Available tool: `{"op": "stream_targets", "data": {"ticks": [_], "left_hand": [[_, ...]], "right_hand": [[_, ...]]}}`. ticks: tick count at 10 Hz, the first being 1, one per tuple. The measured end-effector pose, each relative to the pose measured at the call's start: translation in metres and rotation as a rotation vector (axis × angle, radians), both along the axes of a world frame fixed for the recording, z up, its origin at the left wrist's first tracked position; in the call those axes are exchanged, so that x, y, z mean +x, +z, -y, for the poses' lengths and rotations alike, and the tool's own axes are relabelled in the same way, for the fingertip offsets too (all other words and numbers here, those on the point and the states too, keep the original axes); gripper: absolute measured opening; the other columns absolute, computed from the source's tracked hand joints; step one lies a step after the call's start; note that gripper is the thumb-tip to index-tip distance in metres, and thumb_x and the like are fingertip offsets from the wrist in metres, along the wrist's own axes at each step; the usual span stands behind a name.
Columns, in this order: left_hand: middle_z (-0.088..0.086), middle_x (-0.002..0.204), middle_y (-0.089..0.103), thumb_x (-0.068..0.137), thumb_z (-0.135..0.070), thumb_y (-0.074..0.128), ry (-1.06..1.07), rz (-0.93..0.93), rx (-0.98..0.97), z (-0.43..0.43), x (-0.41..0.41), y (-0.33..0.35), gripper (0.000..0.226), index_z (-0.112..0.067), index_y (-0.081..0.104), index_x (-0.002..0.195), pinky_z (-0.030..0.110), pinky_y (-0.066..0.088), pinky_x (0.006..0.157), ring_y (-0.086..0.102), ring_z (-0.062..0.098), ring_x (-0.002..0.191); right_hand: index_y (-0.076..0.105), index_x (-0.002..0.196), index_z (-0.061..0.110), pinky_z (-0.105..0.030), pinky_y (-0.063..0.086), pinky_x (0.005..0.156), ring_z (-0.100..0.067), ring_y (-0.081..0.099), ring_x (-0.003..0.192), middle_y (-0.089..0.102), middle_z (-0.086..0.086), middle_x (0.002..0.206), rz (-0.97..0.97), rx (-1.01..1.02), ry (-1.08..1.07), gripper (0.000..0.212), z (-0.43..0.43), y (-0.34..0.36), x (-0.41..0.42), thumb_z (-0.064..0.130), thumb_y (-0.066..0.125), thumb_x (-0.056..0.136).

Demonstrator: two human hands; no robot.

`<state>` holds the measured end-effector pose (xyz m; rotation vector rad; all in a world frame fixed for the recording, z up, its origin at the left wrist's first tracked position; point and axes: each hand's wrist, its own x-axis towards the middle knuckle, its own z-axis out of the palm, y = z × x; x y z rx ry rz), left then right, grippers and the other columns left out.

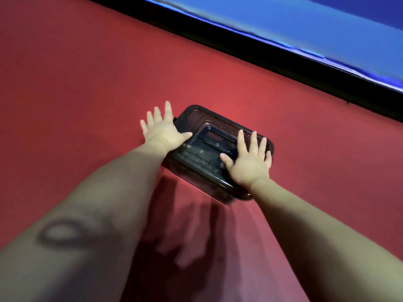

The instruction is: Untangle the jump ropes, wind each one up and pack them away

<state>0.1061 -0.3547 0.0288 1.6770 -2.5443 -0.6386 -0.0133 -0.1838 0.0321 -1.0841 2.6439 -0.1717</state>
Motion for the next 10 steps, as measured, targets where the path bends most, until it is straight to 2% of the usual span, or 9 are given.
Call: {"op": "stream_targets", "data": {"ticks": [1, 2, 3, 4, 6, 7, 8, 9, 10], "left_hand": [[0.012, 0.144, 0.042, 0.072, -0.053, 0.074, 0.286, -0.304, 0.427, 0.026, 0.011, -0.009, 0.104, -0.010, 0.018, 0.149, 0.043, 0.031, 0.112, 0.041, 0.031, 0.133], [0.006, 0.099, 0.071, 0.059, -0.043, 0.083, 0.261, -0.458, 0.721, 0.032, 0.018, -0.024, 0.067, -0.005, 0.063, 0.110, 0.042, 0.053, 0.089, 0.069, 0.027, 0.089], [0.009, 0.091, 0.073, 0.055, -0.032, 0.084, 0.298, -0.640, 0.841, 0.032, 0.020, -0.035, 0.064, -0.008, 0.064, 0.110, 0.043, 0.058, 0.077, 0.072, 0.028, 0.078], [0.003, 0.100, 0.067, 0.069, -0.019, 0.081, 0.320, -0.821, 0.739, 0.027, 0.019, -0.044, 0.054, -0.017, 0.050, 0.113, 0.036, 0.055, 0.080, 0.068, 0.021, 0.088], [0.001, 0.107, 0.066, 0.082, -0.005, 0.070, 0.285, -1.095, 0.637, 0.014, 0.019, -0.050, 0.042, -0.014, 0.053, 0.119, 0.023, 0.052, 0.077, 0.065, 0.014, 0.090], [0.004, 0.124, 0.062, 0.082, -0.006, 0.071, 0.270, -1.080, 0.600, 0.017, 0.016, -0.056, 0.029, -0.022, 0.059, 0.102, 0.031, 0.048, 0.098, 0.061, 0.015, 0.110], [0.003, 0.130, 0.059, 0.081, -0.012, 0.072, 0.233, -0.980, 0.540, 0.020, 0.019, -0.057, 0.025, -0.026, 0.058, 0.096, 0.038, 0.041, 0.106, 0.056, 0.017, 0.119], [-0.001, 0.134, 0.055, 0.087, -0.033, 0.064, 0.116, -0.596, 0.272, 0.024, 0.018, -0.046, 0.036, -0.027, 0.054, 0.121, 0.037, 0.034, 0.110, 0.049, 0.018, 0.127], [0.000, 0.157, 0.020, 0.090, -0.049, 0.052, -0.053, -0.202, 0.159, 0.009, 0.006, -0.014, 0.069, -0.029, 0.021, 0.149, 0.043, 0.009, 0.119, 0.006, 0.026, 0.147]], "right_hand": [[-0.013, 0.148, 0.031, -0.048, -0.008, 0.115, -0.028, -0.022, 0.142, -0.020, -0.004, 0.156, 0.021, 0.125, 0.112, 0.079, 0.035, -0.005, 0.009, 0.068, 0.025, 0.089], [-0.009, 0.149, 0.034, -0.050, -0.010, 0.115, -0.028, -0.021, 0.142, -0.018, -0.004, 0.157, 0.037, 0.164, 0.112, 0.075, 0.053, -0.018, 0.021, 0.069, 0.021, 0.089], [-0.003, 0.149, 0.036, -0.049, -0.010, 0.115, -0.027, -0.020, 0.143, -0.016, -0.003, 0.157, 0.011, 0.150, 0.078, 0.073, 0.055, -0.024, 0.024, 0.069, 0.021, 0.089], [-0.003, 0.149, 0.036, -0.049, -0.009, 0.115, -0.026, -0.020, 0.143, -0.016, -0.002, 0.157, -0.004, 0.159, 0.077, 0.073, 0.054, -0.025, 0.023, 0.070, 0.020, 0.088], [0.000, 0.149, 0.036, -0.049, -0.009, 0.115, -0.026, -0.019, 0.143, -0.015, -0.002, 0.158, -0.019, 0.145, 0.076, 0.073, 0.054, -0.028, 0.023, 0.070, 0.020, 0.088], [0.000, 0.149, 0.036, -0.049, -0.010, 0.115, -0.027, -0.019, 0.143, -0.015, -0.002, 0.158, -0.014, 0.135, 0.074, 0.072, 0.054, -0.028, 0.023, 0.070, 0.020, 0.089], [-0.001, 0.149, 0.036, -0.049, -0.010, 0.115, -0.027, -0.020, 0.143, -0.016, -0.002, 0.157, 0.020, 0.145, 0.072, 0.072, 0.055, -0.026, 0.023, 0.070, 0.020, 0.089], [-0.009, 0.148, 0.036, -0.050, -0.011, 0.115, -0.029, -0.023, 0.142, -0.021, -0.002, 0.156, 0.049, 0.209, 0.080, 0.074, 0.058, -0.018, 0.022, 0.069, 0.021, 0.089], [-0.017, 0.146, 0.034, -0.054, -0.011, 0.113, -0.032, -0.025, 0.141, -0.024, -0.004, 0.155, 0.100, 0.243, 0.040, 0.081, 0.054, -0.005, 0.013, 0.072, 0.024, 0.087]]}}
